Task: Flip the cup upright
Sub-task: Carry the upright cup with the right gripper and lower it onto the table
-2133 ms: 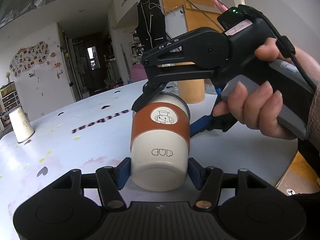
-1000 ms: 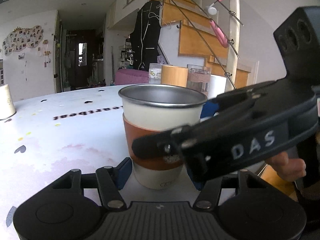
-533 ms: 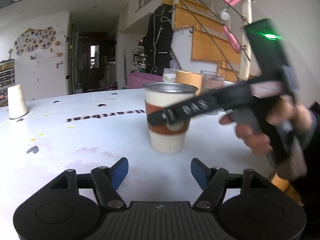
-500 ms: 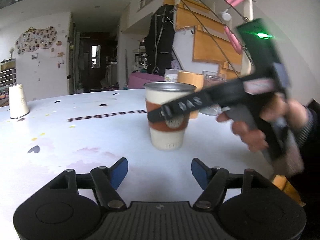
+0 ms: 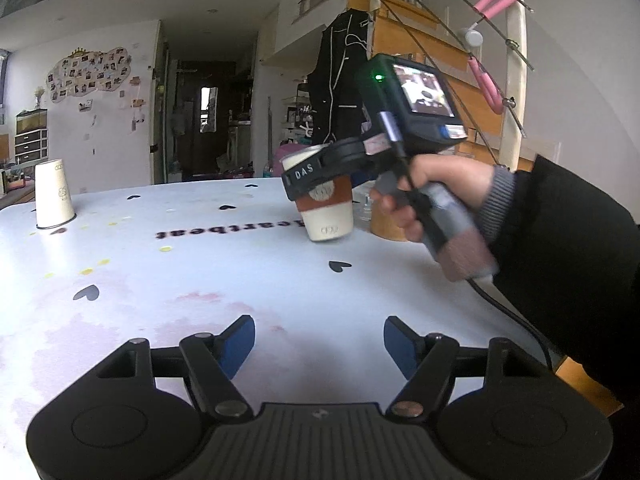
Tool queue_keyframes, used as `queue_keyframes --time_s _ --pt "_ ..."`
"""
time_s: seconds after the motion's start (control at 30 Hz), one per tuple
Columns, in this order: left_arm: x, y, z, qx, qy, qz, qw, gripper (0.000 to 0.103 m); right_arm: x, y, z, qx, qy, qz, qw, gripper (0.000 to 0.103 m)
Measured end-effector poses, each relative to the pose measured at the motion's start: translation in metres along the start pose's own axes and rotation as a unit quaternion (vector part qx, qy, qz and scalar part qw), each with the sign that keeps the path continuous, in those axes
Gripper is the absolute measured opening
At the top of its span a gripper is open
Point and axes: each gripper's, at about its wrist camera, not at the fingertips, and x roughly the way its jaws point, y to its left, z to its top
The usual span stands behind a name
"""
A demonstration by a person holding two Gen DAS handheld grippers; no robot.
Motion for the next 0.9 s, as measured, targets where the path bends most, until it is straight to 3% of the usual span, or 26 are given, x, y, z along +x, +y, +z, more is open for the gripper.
queue_keyframes --time_s 0.23,0.47,0.57,0.9 --pt "-0.002 0.003 -0.001 0.0 -0.003 0.006 1.0 0.072 0.021 -0.007 0.004 0.025 0.0 -0.011 1.0 0.074" --pt "-0.001 0.003 0.001 -0.001 -0.002 0.006 1.0 0.072 0.004 -0.01 0.001 0.053 -0.016 0.024 0.998 0.074" --pt "-0.001 0.002 0.0 0.001 -0.003 0.006 1.0 0.072 0.001 -0.008 0.002 0.046 -0.024 0.033 0.998 0.075" --pt "-0.001 0.003 -0.001 0.003 -0.004 0.005 1.0 0.073 -0.017 -0.008 -0.006 0.013 0.005 0.048 0.999 0.075"
